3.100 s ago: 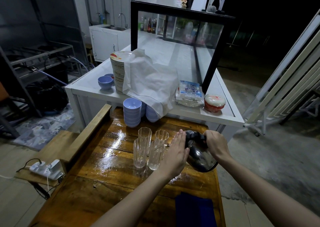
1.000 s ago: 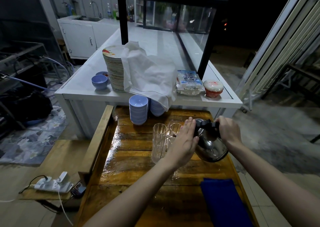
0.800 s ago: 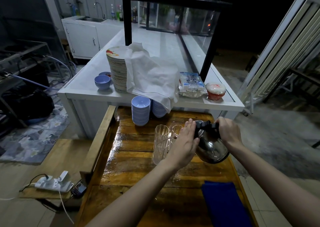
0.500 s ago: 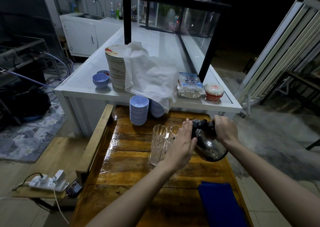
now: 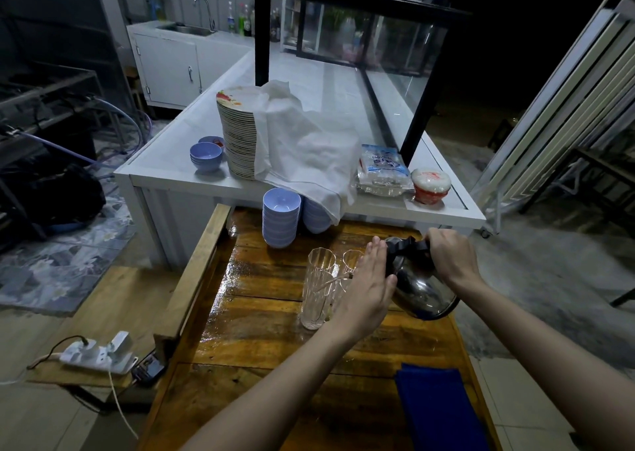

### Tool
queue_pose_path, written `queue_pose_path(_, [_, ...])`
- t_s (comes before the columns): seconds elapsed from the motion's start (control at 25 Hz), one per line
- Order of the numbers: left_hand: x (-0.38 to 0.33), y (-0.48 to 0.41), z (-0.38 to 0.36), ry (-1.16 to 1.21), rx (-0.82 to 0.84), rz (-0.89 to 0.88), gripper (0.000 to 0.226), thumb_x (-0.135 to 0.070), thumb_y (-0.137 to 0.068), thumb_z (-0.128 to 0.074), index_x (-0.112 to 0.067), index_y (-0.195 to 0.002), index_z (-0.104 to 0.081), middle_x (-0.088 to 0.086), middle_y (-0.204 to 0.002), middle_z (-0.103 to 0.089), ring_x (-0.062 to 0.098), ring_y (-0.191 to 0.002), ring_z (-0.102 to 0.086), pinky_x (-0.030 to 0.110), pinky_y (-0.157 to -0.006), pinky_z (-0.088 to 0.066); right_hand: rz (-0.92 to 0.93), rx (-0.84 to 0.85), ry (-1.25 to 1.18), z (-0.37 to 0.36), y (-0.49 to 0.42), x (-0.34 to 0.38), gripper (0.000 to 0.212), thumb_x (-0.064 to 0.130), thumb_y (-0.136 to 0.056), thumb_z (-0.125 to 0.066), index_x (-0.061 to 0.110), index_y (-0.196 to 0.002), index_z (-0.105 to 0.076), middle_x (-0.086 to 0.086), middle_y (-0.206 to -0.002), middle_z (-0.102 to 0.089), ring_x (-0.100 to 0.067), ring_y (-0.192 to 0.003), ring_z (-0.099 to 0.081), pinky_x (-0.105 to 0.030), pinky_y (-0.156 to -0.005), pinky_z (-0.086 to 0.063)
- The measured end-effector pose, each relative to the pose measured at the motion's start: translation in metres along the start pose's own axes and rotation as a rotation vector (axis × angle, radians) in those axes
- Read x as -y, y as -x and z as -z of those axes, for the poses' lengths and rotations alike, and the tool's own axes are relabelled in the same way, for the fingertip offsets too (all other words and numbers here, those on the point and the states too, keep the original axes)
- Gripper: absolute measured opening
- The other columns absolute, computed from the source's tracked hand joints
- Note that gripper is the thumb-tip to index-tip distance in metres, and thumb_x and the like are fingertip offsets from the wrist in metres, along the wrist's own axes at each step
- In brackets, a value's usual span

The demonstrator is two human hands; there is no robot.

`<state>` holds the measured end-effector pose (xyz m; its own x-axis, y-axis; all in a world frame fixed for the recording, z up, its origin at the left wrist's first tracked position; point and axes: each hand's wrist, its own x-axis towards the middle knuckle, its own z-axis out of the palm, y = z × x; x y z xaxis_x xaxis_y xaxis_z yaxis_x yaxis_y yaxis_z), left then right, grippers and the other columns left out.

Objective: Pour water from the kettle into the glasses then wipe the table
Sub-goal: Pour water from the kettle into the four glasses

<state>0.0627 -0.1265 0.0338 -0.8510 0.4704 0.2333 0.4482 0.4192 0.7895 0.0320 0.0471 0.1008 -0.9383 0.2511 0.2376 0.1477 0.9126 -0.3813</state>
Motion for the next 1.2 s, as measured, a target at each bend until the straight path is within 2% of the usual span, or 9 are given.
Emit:
queue_pose_path(0.08, [-0.001, 0.0, 0.0, 0.007, -0.003, 0.003, 0.06, -0.031, -0.105, -0.027, -0.016, -0.152, 0.007, -0.002, -0.16, 0.013, 0.003, -0.145, 0.015, 0.025, -0.12, 0.004, 0.011, 0.003, 0.025, 0.001, 0.0, 0.0, 0.04, 0.021, -0.094, -0.04, 0.015, -0.054, -0.046, 0.001, -0.055, -0.046, -0.01, -0.053, -0.038, -0.031, -0.048, -0.02])
queue_pose_path(0.28, [0.001, 0.0, -0.003, 0.027, -0.029, -0.002, 0.06, -0.032, -0.105, -0.026, -0.018, -0.152, 0.009, -0.003, -0.16, 0.015, 0.001, -0.144, 0.018, 0.025, -0.12, 0.005, 0.026, -0.007, -0.023, 0.009, 0.001, 0.012, 0.041, 0.032, -0.083, -0.029, 0.012, -0.052, -0.046, -0.005, -0.055, -0.048, -0.014, -0.052, -0.04, -0.032, -0.048, -0.02])
queue_pose_path(0.48, [0.002, -0.002, -0.004, 0.041, -0.042, -0.012, 0.059, -0.032, -0.105, -0.025, -0.019, -0.152, 0.008, -0.004, -0.161, 0.014, 0.0, -0.144, 0.016, 0.028, -0.121, 0.003, -0.003, -0.032, -0.142, 0.015, 0.004, 0.018, 0.045, 0.032, -0.08, -0.033, 0.0, -0.054, -0.052, -0.014, -0.056, -0.052, -0.023, -0.054, -0.043, -0.034, -0.052, -0.028])
queue_pose_path(0.64, [0.002, -0.002, -0.002, 0.041, -0.037, -0.003, 0.06, -0.032, -0.105, -0.025, -0.019, -0.152, 0.009, -0.004, -0.16, 0.015, -0.001, -0.144, 0.017, 0.027, -0.121, 0.003, 0.001, -0.042, -0.141, 0.017, 0.002, 0.022, 0.043, 0.032, -0.079, -0.034, 0.002, -0.052, -0.048, -0.013, -0.053, -0.049, -0.024, -0.053, -0.041, -0.035, -0.051, -0.028])
queue_pose_path(0.84, [-0.001, -0.003, -0.001, 0.06, -0.049, 0.002, 0.059, -0.031, -0.105, -0.026, -0.019, -0.151, 0.009, -0.003, -0.161, 0.014, 0.001, -0.145, 0.017, 0.027, -0.121, 0.003, 0.022, -0.055, -0.123, 0.019, -0.001, 0.025, 0.049, 0.032, -0.08, -0.036, -0.008, -0.057, -0.052, -0.025, -0.059, -0.055, -0.023, -0.052, -0.039, -0.035, -0.051, -0.028])
queue_pose_path(1.04, [0.0, -0.003, 0.002, 0.072, -0.044, 0.013, 0.059, -0.03, -0.105, -0.025, -0.018, -0.152, 0.009, -0.003, -0.16, 0.015, 0.002, -0.145, 0.017, 0.027, -0.121, 0.003, 0.052, -0.049, -0.113, 0.018, -0.003, 0.028, 0.051, 0.033, -0.081, -0.036, -0.009, -0.057, -0.053, -0.018, -0.054, -0.049, -0.023, -0.051, -0.038, -0.034, -0.05, -0.027])
queue_pose_path(1.2, [-0.001, -0.004, 0.005, 0.076, -0.051, 0.019, 0.059, -0.029, -0.105, -0.027, -0.016, -0.152, 0.007, -0.002, -0.161, 0.014, 0.004, -0.145, 0.016, 0.025, -0.12, 0.005, 0.078, -0.059, -0.106, 0.018, -0.004, 0.03, 0.05, 0.032, -0.081, -0.035, -0.006, -0.055, -0.053, -0.022, -0.054, -0.05, -0.021, -0.049, -0.036, -0.031, -0.048, -0.026])
